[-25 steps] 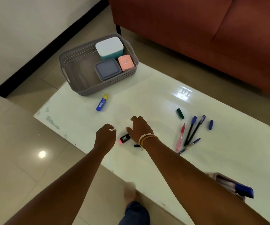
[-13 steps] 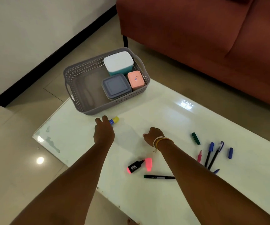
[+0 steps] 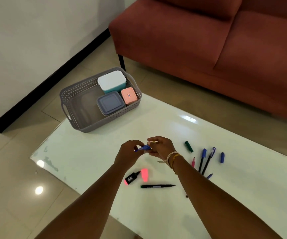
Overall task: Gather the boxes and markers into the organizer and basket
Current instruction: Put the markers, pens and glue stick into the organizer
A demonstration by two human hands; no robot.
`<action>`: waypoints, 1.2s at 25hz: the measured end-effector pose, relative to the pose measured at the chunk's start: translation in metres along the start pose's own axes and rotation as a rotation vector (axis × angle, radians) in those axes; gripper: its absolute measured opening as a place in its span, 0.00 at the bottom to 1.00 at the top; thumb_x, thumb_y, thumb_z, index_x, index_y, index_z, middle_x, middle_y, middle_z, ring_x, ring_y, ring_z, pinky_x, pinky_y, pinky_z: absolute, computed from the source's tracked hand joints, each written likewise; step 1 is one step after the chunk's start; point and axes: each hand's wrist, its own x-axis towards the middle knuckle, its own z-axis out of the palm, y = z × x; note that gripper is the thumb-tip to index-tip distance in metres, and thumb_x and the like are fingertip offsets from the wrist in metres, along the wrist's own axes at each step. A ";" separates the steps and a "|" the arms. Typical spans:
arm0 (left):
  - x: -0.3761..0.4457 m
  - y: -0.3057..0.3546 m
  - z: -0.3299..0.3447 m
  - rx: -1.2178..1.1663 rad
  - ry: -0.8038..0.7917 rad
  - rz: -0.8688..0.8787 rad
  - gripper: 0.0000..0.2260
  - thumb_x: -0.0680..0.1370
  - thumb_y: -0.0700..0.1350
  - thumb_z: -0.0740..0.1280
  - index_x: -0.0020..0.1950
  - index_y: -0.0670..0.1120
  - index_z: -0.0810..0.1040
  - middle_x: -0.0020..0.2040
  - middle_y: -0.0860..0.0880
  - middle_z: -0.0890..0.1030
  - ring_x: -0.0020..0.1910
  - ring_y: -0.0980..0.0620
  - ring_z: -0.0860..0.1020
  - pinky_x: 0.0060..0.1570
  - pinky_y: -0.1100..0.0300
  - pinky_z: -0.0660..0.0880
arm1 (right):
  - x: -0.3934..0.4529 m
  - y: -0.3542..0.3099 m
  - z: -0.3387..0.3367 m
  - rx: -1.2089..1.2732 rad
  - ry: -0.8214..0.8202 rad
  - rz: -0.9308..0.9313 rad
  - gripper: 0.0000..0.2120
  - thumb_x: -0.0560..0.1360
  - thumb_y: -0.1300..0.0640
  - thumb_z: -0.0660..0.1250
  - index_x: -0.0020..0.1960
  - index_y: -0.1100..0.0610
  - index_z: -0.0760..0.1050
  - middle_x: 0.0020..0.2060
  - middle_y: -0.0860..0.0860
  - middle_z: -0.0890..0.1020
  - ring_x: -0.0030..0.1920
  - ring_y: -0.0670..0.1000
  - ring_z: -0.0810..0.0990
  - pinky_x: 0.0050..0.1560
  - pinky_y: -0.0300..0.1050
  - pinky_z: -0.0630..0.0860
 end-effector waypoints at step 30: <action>-0.290 0.090 0.247 0.105 -0.202 -0.093 0.20 0.77 0.44 0.66 0.69 0.47 0.71 0.65 0.47 0.78 0.62 0.48 0.76 0.60 0.57 0.73 | -0.264 0.179 -0.243 -0.943 0.175 -0.386 0.10 0.72 0.64 0.68 0.52 0.58 0.82 0.52 0.56 0.82 0.52 0.55 0.80 0.56 0.45 0.78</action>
